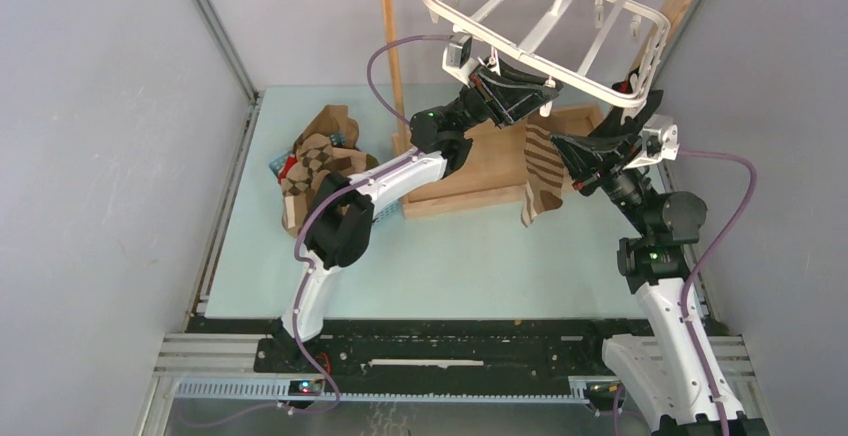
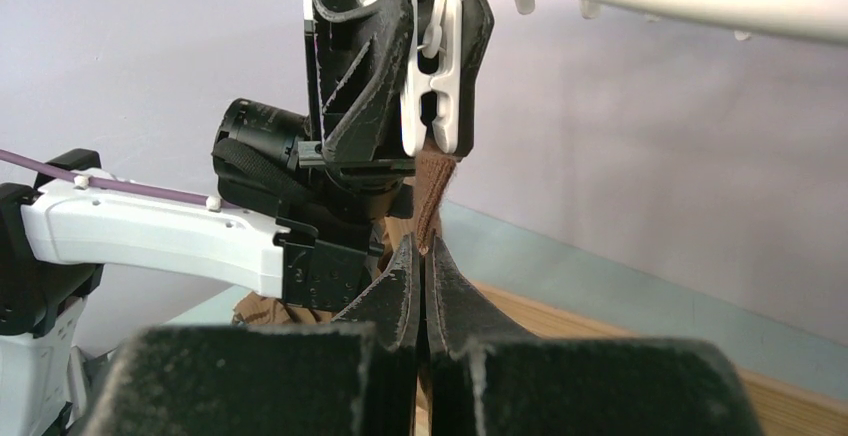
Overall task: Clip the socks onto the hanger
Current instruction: Clamp the sock onto the hanger.
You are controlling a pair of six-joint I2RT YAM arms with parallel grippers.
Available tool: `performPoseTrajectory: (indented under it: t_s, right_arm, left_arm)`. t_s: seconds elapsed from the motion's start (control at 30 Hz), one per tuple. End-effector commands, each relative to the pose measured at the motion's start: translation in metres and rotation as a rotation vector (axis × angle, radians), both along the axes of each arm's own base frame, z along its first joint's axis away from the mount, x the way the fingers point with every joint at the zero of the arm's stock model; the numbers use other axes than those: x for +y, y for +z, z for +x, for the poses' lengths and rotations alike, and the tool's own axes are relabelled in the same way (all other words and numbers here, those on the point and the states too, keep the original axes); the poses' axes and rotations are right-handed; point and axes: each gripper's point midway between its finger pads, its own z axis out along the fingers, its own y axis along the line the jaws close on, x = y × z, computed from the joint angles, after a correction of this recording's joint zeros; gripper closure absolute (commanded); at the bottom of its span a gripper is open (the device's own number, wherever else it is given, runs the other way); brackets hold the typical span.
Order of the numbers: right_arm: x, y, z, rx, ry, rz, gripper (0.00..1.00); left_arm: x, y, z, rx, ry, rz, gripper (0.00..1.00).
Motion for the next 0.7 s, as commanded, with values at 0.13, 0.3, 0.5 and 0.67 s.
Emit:
performPoseTrajectory:
  t_s: [0.13, 0.3, 0.5, 0.67]
  right_arm:
    - [-0.001, 0.034, -0.009, -0.091, -0.001, 0.028, 1.0]
    - [-0.003, 0.038, -0.007, -0.098, -0.013, 0.031, 1.0]
    - [-0.008, 0.039, -0.001, -0.097, -0.044, 0.024, 1.0]
    - [-0.013, 0.045, 0.002, -0.112, -0.062, 0.028, 1.0]
  left_arm:
    - [-0.003, 0.005, -0.014, -0.008, -0.081, 0.027, 1.0]
    - [-0.003, 0.004, -0.013, -0.004, -0.083, 0.03, 1.0]
    - [-0.002, 0.007, -0.015, -0.005, -0.089, 0.024, 0.99]
    - [-0.003, 0.005, -0.013, -0.001, -0.093, 0.026, 0.99]
